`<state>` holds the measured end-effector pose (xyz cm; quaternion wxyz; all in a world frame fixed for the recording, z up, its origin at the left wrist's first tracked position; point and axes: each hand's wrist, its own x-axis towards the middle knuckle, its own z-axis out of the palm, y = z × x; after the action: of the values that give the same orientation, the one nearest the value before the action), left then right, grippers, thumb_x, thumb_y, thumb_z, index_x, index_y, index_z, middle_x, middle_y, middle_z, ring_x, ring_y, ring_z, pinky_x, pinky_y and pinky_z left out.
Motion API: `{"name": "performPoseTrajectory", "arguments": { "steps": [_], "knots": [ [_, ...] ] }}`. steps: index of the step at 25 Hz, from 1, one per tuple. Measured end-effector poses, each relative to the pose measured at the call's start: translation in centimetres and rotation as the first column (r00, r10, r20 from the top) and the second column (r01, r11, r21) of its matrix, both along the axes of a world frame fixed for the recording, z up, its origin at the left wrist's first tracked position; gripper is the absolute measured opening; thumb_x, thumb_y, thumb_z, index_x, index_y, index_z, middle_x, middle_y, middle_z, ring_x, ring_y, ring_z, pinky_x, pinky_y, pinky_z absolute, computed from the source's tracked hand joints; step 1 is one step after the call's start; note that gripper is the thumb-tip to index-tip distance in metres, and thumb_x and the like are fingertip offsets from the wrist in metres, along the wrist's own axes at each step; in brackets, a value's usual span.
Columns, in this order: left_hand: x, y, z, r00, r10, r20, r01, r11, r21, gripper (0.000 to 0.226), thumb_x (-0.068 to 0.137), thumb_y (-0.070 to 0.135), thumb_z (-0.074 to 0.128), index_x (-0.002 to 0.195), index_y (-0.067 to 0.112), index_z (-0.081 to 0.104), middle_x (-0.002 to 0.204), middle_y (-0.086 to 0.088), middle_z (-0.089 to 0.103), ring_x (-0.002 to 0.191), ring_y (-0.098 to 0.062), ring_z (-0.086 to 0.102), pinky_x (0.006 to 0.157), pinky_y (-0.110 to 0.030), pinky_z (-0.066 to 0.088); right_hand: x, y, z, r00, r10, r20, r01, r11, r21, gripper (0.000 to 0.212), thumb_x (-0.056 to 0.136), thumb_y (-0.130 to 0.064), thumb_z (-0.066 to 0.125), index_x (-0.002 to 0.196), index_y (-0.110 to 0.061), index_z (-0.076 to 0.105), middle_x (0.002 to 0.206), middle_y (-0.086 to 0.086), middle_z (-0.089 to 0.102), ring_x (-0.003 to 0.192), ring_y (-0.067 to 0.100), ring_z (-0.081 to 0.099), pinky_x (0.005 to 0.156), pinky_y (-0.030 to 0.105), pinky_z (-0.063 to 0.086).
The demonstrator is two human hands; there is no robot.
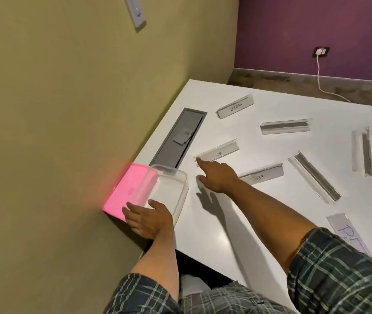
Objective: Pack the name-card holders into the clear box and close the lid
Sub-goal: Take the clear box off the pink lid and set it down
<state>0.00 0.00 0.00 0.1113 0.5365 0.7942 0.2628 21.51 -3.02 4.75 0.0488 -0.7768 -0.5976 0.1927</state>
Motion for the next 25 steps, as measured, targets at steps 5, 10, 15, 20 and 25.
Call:
{"name": "performPoseTrajectory", "arguments": {
  "steps": [5, 10, 15, 20, 25],
  "knots": [
    [-1.2, 0.4, -0.6, 0.921, 0.303, 0.245, -0.231, 0.931, -0.283, 0.075, 0.095, 0.034, 0.056, 0.156, 0.004, 0.024, 0.156, -0.018, 0.032, 0.134, -0.042, 0.038, 0.113, -0.051, 0.029, -2.9, 1.6, -0.8, 0.965, -0.070, -0.252, 0.042, 0.992, -0.115, 0.067, 0.105, -0.043, 0.039, 0.162, -0.023, 0.009, 0.166, 0.002, 0.024, 0.146, 0.030, 0.034, 0.115, 0.046, 0.032],
    [-1.7, 0.6, -2.4, 0.896, 0.333, 0.293, -0.237, 0.917, -0.320, 0.065, 0.099, 0.027, 0.053, 0.155, 0.008, 0.026, 0.146, -0.022, 0.038, 0.130, -0.044, 0.042, 0.111, -0.051, 0.030, -3.6, 2.2, -2.0, 0.886, -0.149, -0.440, 0.091, 0.985, -0.149, 0.071, 0.105, -0.044, 0.043, 0.162, -0.024, 0.005, 0.168, 0.000, 0.014, 0.152, 0.024, 0.024, 0.123, 0.044, 0.023],
    [-2.7, 0.9, -3.3, 0.868, 0.343, 0.359, -0.228, 0.918, -0.325, 0.055, 0.102, 0.012, 0.045, 0.154, 0.009, 0.029, 0.145, -0.023, 0.038, 0.127, -0.050, 0.045, 0.107, -0.052, 0.038, -3.4, 2.8, -2.6, 0.834, -0.187, -0.519, 0.098, 0.976, -0.193, 0.071, 0.106, -0.042, 0.043, 0.162, -0.022, 0.005, 0.166, 0.005, 0.020, 0.150, 0.025, 0.029, 0.121, 0.035, 0.022],
    [-3.3, 1.1, -3.8, 0.882, 0.311, 0.353, -0.202, 0.928, -0.314, 0.050, 0.099, 0.005, 0.045, 0.148, 0.007, 0.037, 0.140, -0.025, 0.044, 0.123, -0.051, 0.049, 0.104, -0.051, 0.041, -2.9, 2.5, -3.3, 0.841, -0.206, -0.500, 0.104, 0.969, -0.224, 0.067, 0.107, -0.045, 0.039, 0.162, -0.020, 0.010, 0.163, 0.009, 0.029, 0.149, 0.027, 0.031, 0.120, 0.037, 0.022],
    [-3.5, 1.2, -3.3, 0.904, 0.289, 0.315, -0.170, 0.919, -0.357, 0.051, 0.092, -0.001, 0.048, 0.143, 0.005, 0.041, 0.136, -0.024, 0.048, 0.120, -0.052, 0.051, 0.104, -0.052, 0.044, -2.9, 2.5, -3.4, 0.811, -0.208, -0.548, 0.110, 0.972, -0.205, 0.066, 0.107, -0.045, 0.039, 0.161, -0.020, 0.012, 0.165, 0.008, 0.025, 0.151, 0.026, 0.026, 0.121, 0.034, 0.019]
  ]
}}
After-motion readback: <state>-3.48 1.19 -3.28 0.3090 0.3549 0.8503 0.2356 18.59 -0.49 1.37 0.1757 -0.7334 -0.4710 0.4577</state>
